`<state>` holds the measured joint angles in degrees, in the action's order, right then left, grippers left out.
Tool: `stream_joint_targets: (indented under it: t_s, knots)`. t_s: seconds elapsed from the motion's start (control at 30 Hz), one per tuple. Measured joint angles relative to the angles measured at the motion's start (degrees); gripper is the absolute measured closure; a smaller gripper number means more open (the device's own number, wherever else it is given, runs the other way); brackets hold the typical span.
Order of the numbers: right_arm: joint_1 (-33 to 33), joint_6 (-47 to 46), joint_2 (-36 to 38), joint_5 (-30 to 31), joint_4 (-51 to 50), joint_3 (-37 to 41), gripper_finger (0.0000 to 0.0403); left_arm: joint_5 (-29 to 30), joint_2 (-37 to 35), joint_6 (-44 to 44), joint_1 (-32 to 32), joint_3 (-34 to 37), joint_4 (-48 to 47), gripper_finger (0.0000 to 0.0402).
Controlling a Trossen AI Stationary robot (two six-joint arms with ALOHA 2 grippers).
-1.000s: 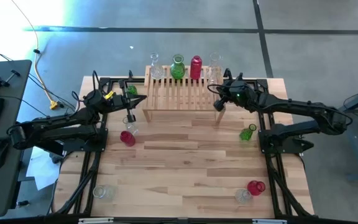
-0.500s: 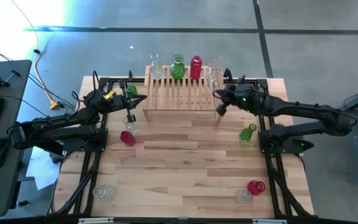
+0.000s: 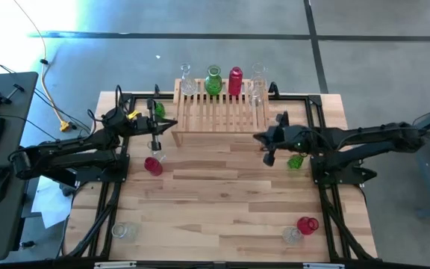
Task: Sort vases onto shelf
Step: Put the red vase on the shelf aligned with the other red vase
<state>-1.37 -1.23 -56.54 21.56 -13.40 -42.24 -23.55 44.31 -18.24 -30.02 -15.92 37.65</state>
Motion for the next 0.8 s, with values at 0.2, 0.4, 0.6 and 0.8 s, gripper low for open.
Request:
stream_joint_targets:
  t_s: [0.2, 0.4, 0.6, 0.8]
  knots:
    - [-3.35, 0.17, -4.1, 0.02, 3.24, 0.0, 0.0402, -2.08, 0.0, -2.04, 2.03, 0.0, -0.05, 0.0402]
    - [-4.4, 0.04, -8.83, 0.2, 7.34, 0.0, 0.0402, -1.83, 0.02, -4.76, 3.27, -0.7, -0.28, 0.0402]
    - [-4.31, 0.25, -14.74, -1.29, 16.52, 0.0, 0.0402, -1.67, 0.02, -4.81, 3.26, -1.49, -2.39, 0.0401]
    - [-4.59, 4.71, -21.37, -4.11, 25.03, 0.0, 0.0402, -3.92, -0.59, -3.08, 4.85, -4.95, -11.79, 0.0401]
